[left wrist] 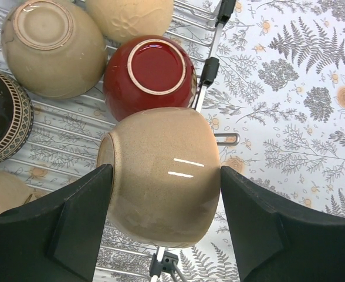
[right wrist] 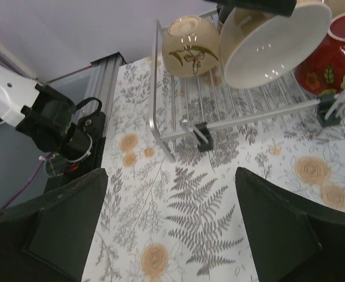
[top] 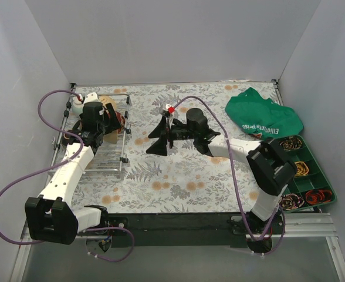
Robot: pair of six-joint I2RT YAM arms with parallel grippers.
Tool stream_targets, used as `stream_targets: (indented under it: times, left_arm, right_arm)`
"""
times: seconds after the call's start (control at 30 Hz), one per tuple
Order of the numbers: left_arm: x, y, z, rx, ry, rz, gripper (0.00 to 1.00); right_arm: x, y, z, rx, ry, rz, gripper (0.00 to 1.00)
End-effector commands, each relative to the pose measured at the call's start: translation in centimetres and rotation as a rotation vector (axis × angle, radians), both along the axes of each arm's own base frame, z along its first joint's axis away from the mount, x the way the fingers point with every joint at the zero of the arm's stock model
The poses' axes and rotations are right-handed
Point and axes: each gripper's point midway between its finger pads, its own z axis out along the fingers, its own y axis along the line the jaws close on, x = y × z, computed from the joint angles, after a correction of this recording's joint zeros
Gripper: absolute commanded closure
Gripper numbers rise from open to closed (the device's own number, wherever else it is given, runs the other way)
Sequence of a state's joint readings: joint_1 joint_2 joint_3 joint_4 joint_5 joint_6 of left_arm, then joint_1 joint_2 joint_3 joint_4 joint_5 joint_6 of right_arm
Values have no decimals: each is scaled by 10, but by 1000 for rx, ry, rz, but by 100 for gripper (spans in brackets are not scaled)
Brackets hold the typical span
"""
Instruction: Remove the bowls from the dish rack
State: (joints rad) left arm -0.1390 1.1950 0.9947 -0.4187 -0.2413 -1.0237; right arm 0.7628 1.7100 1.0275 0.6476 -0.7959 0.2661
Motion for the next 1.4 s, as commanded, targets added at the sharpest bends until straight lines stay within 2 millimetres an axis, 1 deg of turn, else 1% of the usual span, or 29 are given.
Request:
stream_targets:
  times: [0.0,0.07,0.17,0.23,0.27,0.3,0.33,0.37,0.4,0.43,0.47,0.5,0.53,0.6,0.73,0.83,0.87,0.93,0.97,1.03,1.07,1.1,1.13,1.17,1.2,1.23,1.3,1.33,1.37]
  left_arm:
    - [7,-6,36,-53,-130,-14,100]
    - [7,-8,37,-66,-134,-19,100]
    - [6,-13,38,-93,-137,-33,100]
    - [6,-17,40,-114,-140,-47,100]
    - [6,-21,41,-131,-143,-62,100]
    - [5,-22,42,-140,-146,-65,100]
    - [5,-24,43,-146,-149,-70,100]
    - [4,-26,46,-159,-158,-77,100]
    - [4,-27,46,-163,-160,-80,100]
    - [3,-28,48,-170,-165,-83,100]
    - [2,-28,49,-175,-170,-86,100]
    - [2,-31,50,-188,-172,-93,100]
    - [2,-32,51,-197,-174,-97,100]
    - [1,-39,53,-229,-179,-119,100]
    - [1,-46,50,-265,-171,-140,100]
    - [-1,-56,50,-307,-171,-176,100]
    - [-1,-57,51,-314,-176,-184,100]
    - [-2,-60,52,-326,-179,-194,100]
    - [-2,-61,52,-331,-183,-201,100]
    - [-3,-60,53,-330,-186,-199,100]
    - [-3,-59,53,-324,-190,-197,100]
    - [-3,-59,53,-320,-192,-196,100]
    - [-3,-58,54,-317,-196,-197,100]
    - [-4,-58,56,-316,-202,-198,100]
    - [-4,-57,57,-303,-208,-197,97]
    - [-4,-56,58,-299,-211,-197,81]
    - [-6,-53,63,-280,-231,-194,61]
    - [-7,-51,64,-271,-236,-191,50]
    - [-7,-49,66,-263,-248,-186,33]
  right_arm:
    - [14,36,38,134,-49,25,1]
    - [19,51,39,149,-48,41,1]
    - [28,67,40,172,-57,24,1]
    - [34,74,39,183,-55,14,1]
    - [38,80,30,178,-43,4,2]
    - [42,84,36,196,-50,-3,2]
    - [47,88,28,190,-44,-11,3]
    - [50,91,26,191,-41,-21,4]
    - [54,95,34,209,-51,-21,4]
    - [57,99,24,199,-39,-18,5]
    - [58,102,24,202,-39,-13,6]
    - [61,106,31,218,-47,-10,6]
    - [63,110,25,213,-36,-6,7]
    - [62,116,22,214,-30,10,9]
    - [60,128,22,224,-25,43,18]
    - [57,132,22,227,-24,51,28]
    - [55,134,26,233,-30,54,37]
    - [55,134,25,232,-31,54,49]
    - [54,134,24,230,-28,54,64]
    - [52,132,26,230,-38,53,79]
    - [52,131,27,229,-41,51,90]
    - [51,128,22,215,-42,48,96]
    - [50,126,26,214,-49,47,99]
    - [49,125,26,207,-53,46,99]
    - [48,123,22,192,-49,44,99]
    - [46,119,25,181,-64,39,99]
    - [47,114,24,159,-72,17,99]
    - [45,107,21,128,-79,7,99]
    - [50,102,18,105,-77,-20,99]
